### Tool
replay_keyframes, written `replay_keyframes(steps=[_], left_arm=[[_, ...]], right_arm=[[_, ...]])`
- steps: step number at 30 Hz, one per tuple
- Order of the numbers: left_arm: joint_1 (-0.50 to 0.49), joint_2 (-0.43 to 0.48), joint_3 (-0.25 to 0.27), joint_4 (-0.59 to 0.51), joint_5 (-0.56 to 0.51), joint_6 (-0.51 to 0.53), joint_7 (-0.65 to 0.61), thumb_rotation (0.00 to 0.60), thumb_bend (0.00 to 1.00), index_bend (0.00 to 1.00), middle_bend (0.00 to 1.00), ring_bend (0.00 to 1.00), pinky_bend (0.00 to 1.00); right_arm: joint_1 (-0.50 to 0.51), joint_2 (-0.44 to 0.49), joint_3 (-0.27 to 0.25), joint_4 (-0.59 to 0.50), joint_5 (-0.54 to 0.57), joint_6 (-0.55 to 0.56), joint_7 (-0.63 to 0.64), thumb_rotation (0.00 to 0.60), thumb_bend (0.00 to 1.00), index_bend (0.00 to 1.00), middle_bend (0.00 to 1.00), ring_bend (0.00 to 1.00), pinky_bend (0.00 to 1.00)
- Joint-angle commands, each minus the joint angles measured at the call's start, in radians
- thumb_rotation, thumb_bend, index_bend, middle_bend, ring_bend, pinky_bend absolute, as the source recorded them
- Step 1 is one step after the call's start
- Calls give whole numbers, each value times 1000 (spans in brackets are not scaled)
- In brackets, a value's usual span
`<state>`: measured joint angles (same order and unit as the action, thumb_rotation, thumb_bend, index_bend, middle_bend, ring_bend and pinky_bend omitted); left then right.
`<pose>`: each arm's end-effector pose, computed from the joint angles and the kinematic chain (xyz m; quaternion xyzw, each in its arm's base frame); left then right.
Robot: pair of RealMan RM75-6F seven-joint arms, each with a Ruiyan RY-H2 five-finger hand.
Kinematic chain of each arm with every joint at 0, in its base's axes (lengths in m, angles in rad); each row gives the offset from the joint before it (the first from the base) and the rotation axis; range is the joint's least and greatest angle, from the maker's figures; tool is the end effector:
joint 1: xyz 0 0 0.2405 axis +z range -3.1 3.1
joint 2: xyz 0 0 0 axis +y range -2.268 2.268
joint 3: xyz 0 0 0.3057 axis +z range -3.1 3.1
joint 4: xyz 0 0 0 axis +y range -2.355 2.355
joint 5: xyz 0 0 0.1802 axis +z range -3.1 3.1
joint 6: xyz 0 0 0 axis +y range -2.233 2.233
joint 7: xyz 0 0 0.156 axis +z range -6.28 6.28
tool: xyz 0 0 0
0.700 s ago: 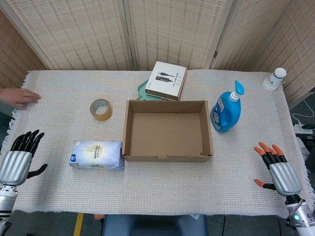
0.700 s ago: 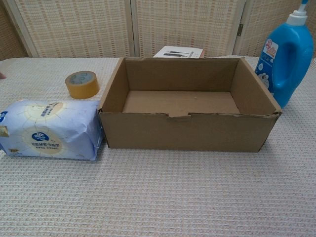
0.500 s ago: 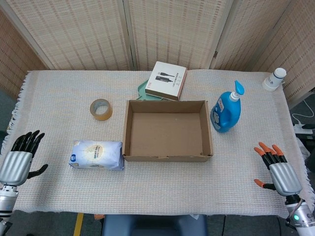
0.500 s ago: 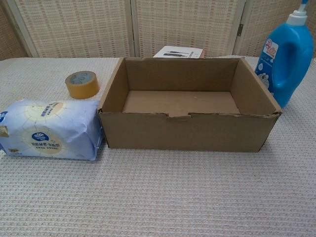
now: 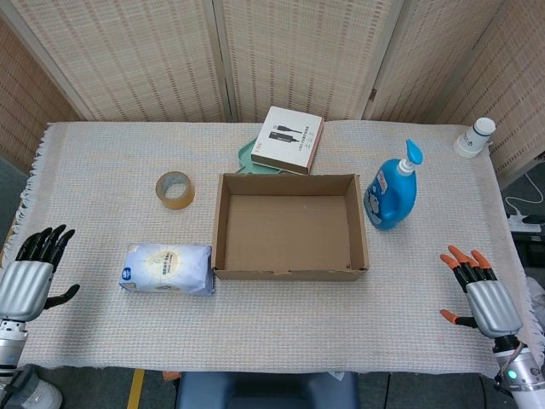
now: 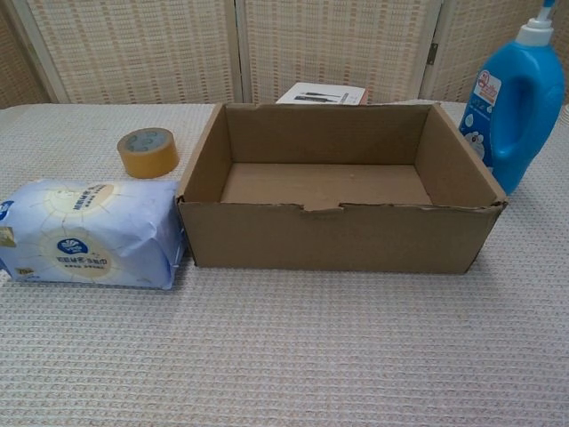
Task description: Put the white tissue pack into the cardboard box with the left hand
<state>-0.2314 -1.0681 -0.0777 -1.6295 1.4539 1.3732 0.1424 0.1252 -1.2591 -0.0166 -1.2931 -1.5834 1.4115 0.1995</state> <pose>-0.3202 0.2479 0.2160 -0.6535 -0.3220 -0.3507 0.5885 -0.3821 -0.2000 0.1604 0.6413 -0.4074 0.3710 0.5340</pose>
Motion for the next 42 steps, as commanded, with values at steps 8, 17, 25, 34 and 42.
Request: replay_keyframes(steps=[8, 17, 25, 34, 42], left_arm=[[-11, 51, 26, -82, 15, -47, -5, 600, 184, 0, 0, 0, 100], [-35, 62, 19, -146, 64, -46, -21, 600, 180, 0, 0, 0, 97], [-88, 24, 14, -196, 72, -112, 26, 600, 183, 0, 0, 0, 92], [-170, 4, -9, -291, -26, -244, 121, 600, 181, 0, 0, 0, 77], [-240, -80, -30, -275, -146, -326, 202, 600, 178, 0, 0, 0, 75]], right_arm=[[1, 0, 0, 4, 0, -1, 8, 600, 0, 122, 0, 0, 0], [-1, -2, -4, 1, -4, 1, 2, 600, 0, 122, 0, 0, 0], [-1, 0, -2, 2, 0, 2, 5, 600, 0, 123, 0, 0, 0], [1, -1, -1, 6, 3, -5, 7, 600, 0, 122, 0, 0, 0], [-1, 6, 6, 6, 10, 1, 18, 600, 0, 123, 0, 0, 0]])
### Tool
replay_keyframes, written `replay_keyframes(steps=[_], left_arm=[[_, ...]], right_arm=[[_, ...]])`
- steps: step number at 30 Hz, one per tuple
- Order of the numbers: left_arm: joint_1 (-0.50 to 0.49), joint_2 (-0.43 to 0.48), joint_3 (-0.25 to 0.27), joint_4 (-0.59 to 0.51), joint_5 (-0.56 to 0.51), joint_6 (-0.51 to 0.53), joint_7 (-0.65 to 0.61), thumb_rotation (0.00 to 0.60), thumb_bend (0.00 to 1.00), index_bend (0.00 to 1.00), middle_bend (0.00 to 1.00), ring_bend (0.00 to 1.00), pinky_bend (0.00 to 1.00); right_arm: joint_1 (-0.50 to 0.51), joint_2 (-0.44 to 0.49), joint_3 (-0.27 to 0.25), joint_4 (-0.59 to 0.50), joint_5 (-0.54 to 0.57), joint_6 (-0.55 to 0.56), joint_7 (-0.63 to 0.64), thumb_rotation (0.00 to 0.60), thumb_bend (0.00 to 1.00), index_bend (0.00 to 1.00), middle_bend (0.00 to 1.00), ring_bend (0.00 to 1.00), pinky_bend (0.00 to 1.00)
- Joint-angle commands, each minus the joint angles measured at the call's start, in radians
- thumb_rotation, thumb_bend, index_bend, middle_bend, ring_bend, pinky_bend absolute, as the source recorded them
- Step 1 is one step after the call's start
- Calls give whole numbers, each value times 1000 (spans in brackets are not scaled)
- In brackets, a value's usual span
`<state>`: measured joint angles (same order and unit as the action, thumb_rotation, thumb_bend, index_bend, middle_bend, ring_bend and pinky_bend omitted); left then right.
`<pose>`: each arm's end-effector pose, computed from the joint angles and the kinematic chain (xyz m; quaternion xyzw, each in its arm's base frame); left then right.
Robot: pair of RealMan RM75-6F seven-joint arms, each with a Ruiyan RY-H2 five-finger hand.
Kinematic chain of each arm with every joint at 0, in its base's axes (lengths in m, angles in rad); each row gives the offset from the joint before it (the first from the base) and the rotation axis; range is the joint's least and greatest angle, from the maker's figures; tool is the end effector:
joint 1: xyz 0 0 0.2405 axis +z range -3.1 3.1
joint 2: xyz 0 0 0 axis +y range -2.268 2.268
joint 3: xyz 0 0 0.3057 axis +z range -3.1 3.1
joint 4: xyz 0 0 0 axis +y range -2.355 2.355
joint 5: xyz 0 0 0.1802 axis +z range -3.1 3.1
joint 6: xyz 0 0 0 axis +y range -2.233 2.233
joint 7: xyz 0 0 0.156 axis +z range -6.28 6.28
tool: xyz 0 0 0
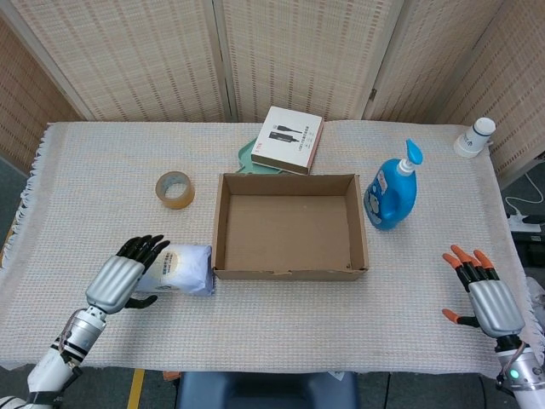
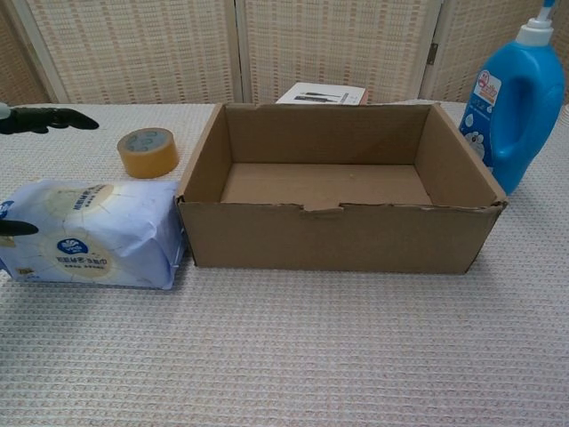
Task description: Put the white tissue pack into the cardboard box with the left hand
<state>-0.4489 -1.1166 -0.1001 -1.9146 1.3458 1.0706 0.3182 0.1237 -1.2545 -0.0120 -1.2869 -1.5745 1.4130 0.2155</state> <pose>-0.2259 0.2840 0.1376 -0.7405 -0.3738 -0.3552 0.4311 -0.3844 -0.2007 0.1646 0.6353 -0.4098 0.3729 0.5380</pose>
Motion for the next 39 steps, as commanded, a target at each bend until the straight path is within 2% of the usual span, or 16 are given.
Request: replay_keyframes(steps=[1, 11, 31, 37, 39], left_arm=[[-28, -40, -8, 15, -50, -28, 34, 600, 178, 0, 0, 0, 75], [-86, -119, -15, 97, -154, -68, 98, 600, 178, 0, 0, 0, 75], [-179, -178, 0, 206, -280, -153, 129, 600, 179, 0, 0, 0, 78], [-193, -176, 13, 219, -318, -160, 150, 600, 184, 0, 0, 0, 117], [-195, -176, 18, 221, -326, -153, 159, 600, 192, 6, 17, 10, 169]], right_arm=[[0, 2, 1, 0, 2, -1, 3, 600, 0, 122, 0, 0, 0], [0, 9, 5, -3, 6, 0, 12, 600, 0, 124, 0, 0, 0], [-1, 12, 11, -1, 14, 0, 16, 600, 0, 124, 0, 0, 0], [0, 11, 11, -1, 15, -5, 16, 600, 0, 127, 0, 0, 0], [0, 11, 11, -1, 15, -6, 16, 600, 0, 129, 0, 0, 0]])
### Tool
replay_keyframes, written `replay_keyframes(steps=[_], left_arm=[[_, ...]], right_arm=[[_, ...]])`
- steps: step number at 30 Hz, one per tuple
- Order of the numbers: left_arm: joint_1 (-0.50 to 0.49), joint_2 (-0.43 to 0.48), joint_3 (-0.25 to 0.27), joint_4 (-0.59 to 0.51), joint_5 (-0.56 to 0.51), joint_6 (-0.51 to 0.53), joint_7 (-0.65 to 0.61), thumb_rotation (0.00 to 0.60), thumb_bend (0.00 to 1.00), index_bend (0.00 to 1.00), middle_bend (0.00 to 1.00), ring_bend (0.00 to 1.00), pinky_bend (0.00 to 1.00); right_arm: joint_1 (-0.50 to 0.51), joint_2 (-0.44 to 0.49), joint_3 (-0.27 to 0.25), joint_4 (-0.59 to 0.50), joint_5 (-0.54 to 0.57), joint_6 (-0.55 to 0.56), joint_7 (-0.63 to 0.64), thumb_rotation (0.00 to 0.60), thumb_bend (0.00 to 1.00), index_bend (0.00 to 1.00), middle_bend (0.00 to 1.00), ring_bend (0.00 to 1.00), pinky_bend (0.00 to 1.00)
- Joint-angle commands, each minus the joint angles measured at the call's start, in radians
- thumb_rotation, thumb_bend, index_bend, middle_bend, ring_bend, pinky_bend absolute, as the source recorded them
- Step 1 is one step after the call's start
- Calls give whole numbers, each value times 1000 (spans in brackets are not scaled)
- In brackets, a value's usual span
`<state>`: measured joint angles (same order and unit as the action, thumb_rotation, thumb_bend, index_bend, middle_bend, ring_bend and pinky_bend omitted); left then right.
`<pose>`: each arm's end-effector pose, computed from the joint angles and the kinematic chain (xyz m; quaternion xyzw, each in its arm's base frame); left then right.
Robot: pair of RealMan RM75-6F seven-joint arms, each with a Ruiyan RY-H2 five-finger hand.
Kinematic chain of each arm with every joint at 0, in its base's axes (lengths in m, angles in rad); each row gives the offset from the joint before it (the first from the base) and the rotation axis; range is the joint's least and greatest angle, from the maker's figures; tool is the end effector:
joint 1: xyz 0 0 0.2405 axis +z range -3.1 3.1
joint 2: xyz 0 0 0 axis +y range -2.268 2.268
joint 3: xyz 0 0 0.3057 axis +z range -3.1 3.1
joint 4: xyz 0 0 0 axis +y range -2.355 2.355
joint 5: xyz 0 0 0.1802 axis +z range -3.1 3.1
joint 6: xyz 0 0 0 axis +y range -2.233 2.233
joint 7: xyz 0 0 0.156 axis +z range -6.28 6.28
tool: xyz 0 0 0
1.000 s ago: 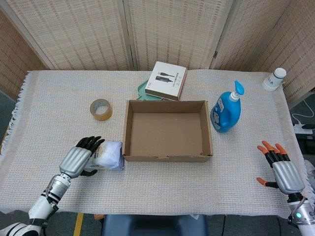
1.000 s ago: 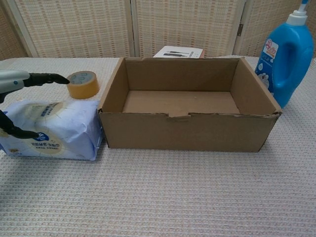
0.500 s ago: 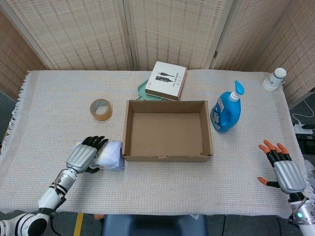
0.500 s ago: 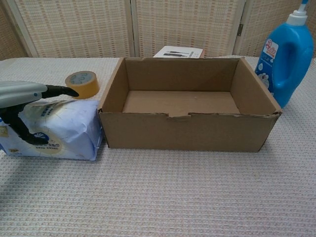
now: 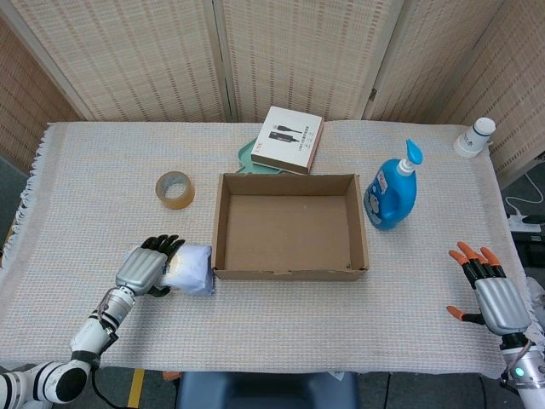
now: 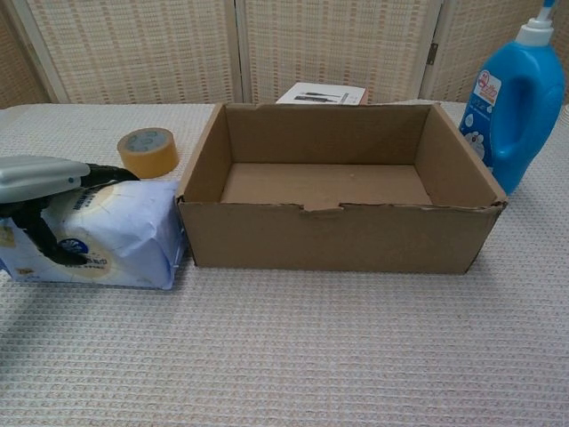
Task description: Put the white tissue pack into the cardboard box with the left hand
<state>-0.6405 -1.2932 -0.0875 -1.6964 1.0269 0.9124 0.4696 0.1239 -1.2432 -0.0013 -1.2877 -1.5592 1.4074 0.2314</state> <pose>-0.2400 0.3407 0.0714 -0.7674 -0.3911 -0.2573 0.4382 -0.3867 -0.2030 0.1713 0.6269 -0.4134 0.3744 0.5440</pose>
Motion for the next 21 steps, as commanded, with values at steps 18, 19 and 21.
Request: replay_keyframes(steps=[18, 19, 21], left_arm=[[-16, 57, 28, -42, -29, 47, 53, 600, 252, 454, 513, 417, 520], [-17, 68, 27, -49, -28, 51, 56, 600, 252, 459, 519, 422, 524], [-20, 96, 22, -64, -28, 60, 63, 600, 252, 466, 525, 430, 530]], right_arm=[[-2, 5, 0, -7, -1, 3, 4, 600, 0, 129, 0, 0, 0], [-2, 6, 0, -7, -1, 3, 5, 600, 0, 129, 0, 0, 0], [-2, 6, 1, -7, -1, 3, 6, 600, 0, 129, 0, 0, 0]])
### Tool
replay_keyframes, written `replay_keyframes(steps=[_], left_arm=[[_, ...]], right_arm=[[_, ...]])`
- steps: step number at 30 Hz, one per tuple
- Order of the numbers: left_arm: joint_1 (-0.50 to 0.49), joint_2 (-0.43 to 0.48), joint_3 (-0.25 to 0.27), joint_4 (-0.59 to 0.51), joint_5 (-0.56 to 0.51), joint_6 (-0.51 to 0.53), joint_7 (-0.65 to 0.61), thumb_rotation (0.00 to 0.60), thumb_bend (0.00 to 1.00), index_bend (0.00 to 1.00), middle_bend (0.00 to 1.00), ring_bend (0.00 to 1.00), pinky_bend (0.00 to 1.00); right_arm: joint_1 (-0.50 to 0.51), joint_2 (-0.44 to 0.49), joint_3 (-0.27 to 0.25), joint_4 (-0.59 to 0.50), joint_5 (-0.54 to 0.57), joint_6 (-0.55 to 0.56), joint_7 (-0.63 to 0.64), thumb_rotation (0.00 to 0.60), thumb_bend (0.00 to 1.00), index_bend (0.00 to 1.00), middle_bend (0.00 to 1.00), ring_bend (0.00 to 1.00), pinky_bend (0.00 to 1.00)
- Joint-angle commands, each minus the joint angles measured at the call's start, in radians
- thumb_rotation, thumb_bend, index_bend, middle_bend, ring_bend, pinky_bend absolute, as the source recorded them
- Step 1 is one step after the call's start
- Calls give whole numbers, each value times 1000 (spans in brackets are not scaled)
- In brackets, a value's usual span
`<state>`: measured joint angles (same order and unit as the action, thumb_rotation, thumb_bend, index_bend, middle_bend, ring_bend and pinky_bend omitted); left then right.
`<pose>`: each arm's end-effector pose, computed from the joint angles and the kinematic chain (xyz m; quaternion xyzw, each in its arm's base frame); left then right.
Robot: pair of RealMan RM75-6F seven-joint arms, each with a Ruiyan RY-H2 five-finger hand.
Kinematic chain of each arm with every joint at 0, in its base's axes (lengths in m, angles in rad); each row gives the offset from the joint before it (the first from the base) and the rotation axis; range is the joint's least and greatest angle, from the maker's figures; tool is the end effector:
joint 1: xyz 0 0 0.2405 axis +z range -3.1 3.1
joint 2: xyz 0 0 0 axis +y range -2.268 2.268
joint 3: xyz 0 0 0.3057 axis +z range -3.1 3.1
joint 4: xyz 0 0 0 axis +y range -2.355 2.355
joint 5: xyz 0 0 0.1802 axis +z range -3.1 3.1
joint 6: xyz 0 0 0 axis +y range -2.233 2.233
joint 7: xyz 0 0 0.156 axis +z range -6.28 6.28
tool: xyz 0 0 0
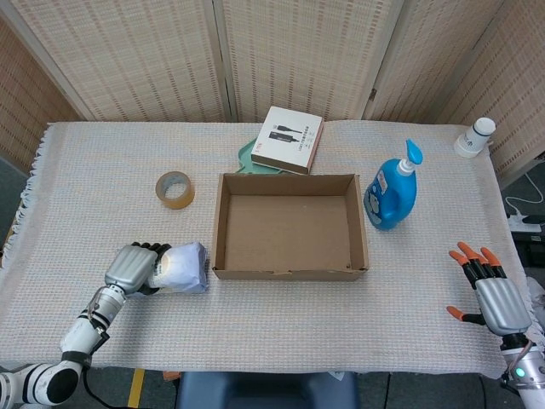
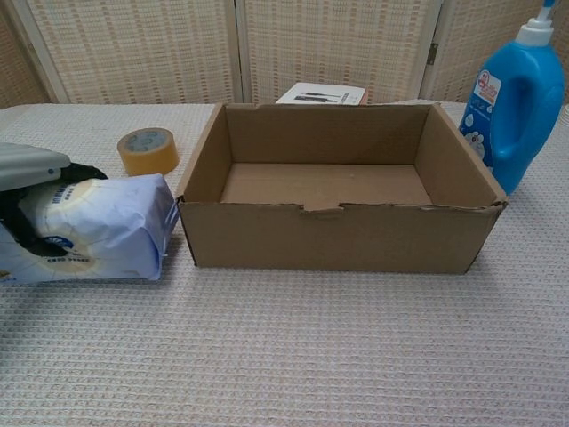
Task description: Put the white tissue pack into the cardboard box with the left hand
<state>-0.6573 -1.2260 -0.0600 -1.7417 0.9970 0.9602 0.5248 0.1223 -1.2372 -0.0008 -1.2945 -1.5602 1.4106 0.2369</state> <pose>-0.2413 0.3426 0.0968 -0.7690 -0.3641 -0.2402 0.4673 -0.3859 -0.2024 0.1733 0.6252 -0.4146 0.3770 0.5432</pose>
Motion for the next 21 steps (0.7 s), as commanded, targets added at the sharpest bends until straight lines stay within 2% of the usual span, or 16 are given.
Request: replay_keyframes(steps=[1, 11, 21], left_arm=[[-5, 42, -8, -25, 1, 15, 10, 600, 253, 468, 527, 433, 532], [-38, 160, -69, -72, -35, 81, 65, 600, 287, 476, 544, 446, 540], [-93, 131, -149, -93, -15, 184, 136, 600, 311, 480, 550, 448, 542]], right_arm=[[0, 1, 0, -1, 0, 0, 0, 600, 0, 129, 0, 0, 0], [-1, 3, -2, -5, -6, 5, 1, 600, 0, 128, 0, 0, 0], [-5, 10, -2, -11, -10, 15, 10, 600, 0, 128, 0, 0, 0]])
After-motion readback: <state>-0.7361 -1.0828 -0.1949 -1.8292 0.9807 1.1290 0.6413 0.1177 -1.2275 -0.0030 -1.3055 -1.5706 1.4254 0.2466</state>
